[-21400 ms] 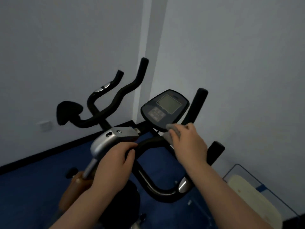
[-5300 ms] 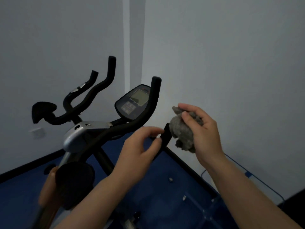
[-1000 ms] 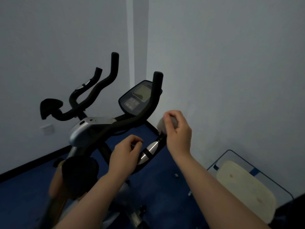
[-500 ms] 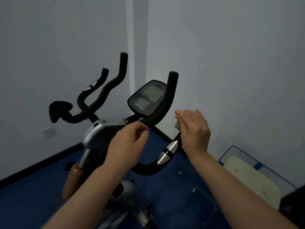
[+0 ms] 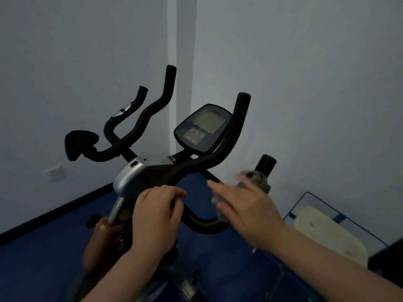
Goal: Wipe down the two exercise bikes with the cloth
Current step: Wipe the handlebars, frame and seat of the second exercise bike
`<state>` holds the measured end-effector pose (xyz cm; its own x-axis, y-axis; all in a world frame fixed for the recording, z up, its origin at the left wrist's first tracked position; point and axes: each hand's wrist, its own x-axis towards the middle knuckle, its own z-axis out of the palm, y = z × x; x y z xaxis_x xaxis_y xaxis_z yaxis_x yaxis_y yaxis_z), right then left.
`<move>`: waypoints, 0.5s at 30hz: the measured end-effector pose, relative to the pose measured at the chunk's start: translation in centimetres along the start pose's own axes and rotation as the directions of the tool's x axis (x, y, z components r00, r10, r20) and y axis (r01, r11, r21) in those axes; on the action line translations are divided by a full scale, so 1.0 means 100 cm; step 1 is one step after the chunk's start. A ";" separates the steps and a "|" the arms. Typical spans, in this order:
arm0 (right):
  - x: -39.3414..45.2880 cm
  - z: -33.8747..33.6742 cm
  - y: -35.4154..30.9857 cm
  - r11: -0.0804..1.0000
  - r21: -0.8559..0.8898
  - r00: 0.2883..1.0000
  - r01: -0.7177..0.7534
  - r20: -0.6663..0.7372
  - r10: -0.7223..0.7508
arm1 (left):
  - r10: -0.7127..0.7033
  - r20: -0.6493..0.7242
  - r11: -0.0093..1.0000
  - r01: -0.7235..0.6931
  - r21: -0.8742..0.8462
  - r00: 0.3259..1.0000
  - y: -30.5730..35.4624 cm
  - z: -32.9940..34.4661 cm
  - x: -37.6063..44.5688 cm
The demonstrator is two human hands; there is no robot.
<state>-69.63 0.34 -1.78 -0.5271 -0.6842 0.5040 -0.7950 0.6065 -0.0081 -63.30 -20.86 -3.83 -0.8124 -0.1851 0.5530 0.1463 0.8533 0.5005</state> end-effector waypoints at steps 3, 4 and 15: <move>-0.005 -0.016 0.014 0.981 -0.125 0.982 -0.145 0.104 0.159 | 0.017 -0.025 1.000 -0.017 -0.006 1.000 -0.005 -0.001 -0.004; -0.009 -0.016 0.008 0.971 -0.115 0.970 -0.208 0.102 0.220 | 0.020 -0.043 1.000 -0.020 0.000 0.999 -0.006 -0.001 -0.006; -0.019 0.011 -0.059 0.937 -0.335 0.945 -0.103 0.259 0.197 | -0.088 -0.139 0.995 0.094 0.041 0.986 -0.025 -0.012 -0.029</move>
<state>-64.27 -2.42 -3.66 -0.7329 -0.6324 0.2509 -0.5896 0.7744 0.2295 -60.65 -23.10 -5.88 -0.7358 -0.3250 0.5942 0.0460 0.8514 0.5225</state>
